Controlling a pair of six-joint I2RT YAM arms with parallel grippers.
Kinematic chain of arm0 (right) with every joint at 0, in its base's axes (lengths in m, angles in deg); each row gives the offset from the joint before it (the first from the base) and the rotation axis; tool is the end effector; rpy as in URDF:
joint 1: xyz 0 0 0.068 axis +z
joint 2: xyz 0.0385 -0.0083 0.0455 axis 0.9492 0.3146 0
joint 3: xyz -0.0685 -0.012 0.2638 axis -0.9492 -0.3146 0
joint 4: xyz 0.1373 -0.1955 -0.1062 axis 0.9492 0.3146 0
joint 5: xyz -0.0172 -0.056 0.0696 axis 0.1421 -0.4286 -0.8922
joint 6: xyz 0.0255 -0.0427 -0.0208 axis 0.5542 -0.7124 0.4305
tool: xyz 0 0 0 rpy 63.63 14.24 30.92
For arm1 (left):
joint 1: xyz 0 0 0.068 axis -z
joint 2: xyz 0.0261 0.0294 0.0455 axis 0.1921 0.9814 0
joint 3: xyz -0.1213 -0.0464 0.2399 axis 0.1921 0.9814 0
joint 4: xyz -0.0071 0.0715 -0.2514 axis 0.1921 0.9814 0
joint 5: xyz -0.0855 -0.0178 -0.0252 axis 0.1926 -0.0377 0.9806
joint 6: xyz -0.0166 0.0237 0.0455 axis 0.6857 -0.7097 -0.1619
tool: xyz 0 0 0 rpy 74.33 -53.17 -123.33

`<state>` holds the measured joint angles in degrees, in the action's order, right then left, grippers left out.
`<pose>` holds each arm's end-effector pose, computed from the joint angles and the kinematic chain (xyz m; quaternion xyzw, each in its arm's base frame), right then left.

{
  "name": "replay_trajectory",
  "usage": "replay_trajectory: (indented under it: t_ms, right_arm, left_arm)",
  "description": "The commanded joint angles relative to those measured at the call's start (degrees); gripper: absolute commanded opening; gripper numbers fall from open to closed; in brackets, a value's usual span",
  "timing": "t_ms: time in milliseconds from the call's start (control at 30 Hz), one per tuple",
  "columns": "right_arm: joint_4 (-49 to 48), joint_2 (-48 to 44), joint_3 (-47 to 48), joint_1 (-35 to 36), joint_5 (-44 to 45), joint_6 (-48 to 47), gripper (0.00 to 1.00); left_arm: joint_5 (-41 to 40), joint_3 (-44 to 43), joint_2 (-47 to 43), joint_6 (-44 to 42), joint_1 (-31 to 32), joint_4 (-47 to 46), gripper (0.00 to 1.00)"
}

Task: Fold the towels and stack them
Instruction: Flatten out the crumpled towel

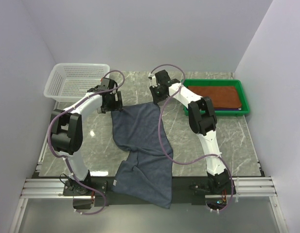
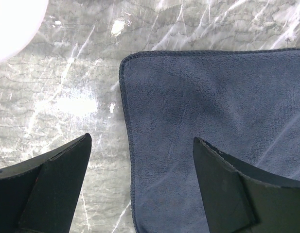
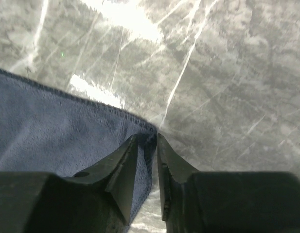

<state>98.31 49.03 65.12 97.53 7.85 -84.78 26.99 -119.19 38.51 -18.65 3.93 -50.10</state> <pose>0.4687 0.2340 0.1657 -0.2528 0.9174 0.1407 0.2733 0.3698 -0.0945 0.2135 -0.0886 0.9612 -0.0250 0.2601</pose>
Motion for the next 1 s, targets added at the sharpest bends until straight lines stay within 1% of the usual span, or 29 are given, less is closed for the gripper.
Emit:
replay_trajectory:
  t_ms: [0,67,100,133,167,200,267,333,467,633,667,833,967]
  right_arm:
    - [-0.89,2.05,2.84,-0.11,-0.13,1.03,0.27]
    - [-0.89,2.14,2.48,-0.03,0.22,1.3,0.23]
    - [-1.33,1.97,2.22,-0.11,0.4,1.38,0.18]
    - [-1.59,1.79,1.18,-0.12,0.66,1.39,0.16]
    - [-2.03,1.01,0.47,-0.2,1.71,1.47,0.12]
    - [-2.73,0.48,-0.23,-0.29,2.07,1.47,0.04]
    - [-3.7,-1.45,-2.61,-0.99,2.16,1.65,0.0]
    - [-4.76,-2.6,-4.54,-1.61,1.72,1.56,0.0]
    - [-5.02,-4.18,-6.3,-2.05,1.98,0.42,0.0]
    - [-5.46,-4.71,-7.88,-1.96,0.49,0.42,0.0]
    - [-5.55,-4.89,-8.06,-1.96,0.4,0.51,0.0]
    - [-6.52,-5.68,-9.82,-1.96,-0.22,0.42,0.0]
    - [-6.51,-5.94,-10.26,-1.96,-0.65,0.24,0.0]
  left_arm:
    - [-0.6,-0.65,0.73,-0.57,-0.24,-0.85,0.9]
    - [-0.69,-0.92,1.17,-0.48,-0.33,-0.85,0.9]
    - [-0.6,-1.01,1.61,-0.48,-0.33,-0.85,0.89]
    - [-0.6,-1.18,1.79,-0.39,-0.41,-0.85,0.89]
    - [-0.43,-1.36,2.05,-0.3,-0.68,-0.94,0.89]
    - [0.1,-1.62,2.58,-0.22,-0.85,-0.76,0.88]
    - [0.8,-2.85,3.28,0.57,-1.64,-0.5,0.87]
    - [2.12,-4.25,4.16,1.19,-2.17,-0.32,0.85]
    - [2.21,-7.24,6.36,2.24,-3.05,0.12,0.77]
    - [2.83,-12.07,11.37,2.77,-3.84,0.73,0.69]
    - [2.83,-12.6,11.98,2.69,-3.93,0.82,0.62]
    - [3.62,-15.94,15.24,1.46,-4.02,2.75,0.59]
    - [3.71,-15.51,15.41,1.19,-4.89,2.23,0.51]
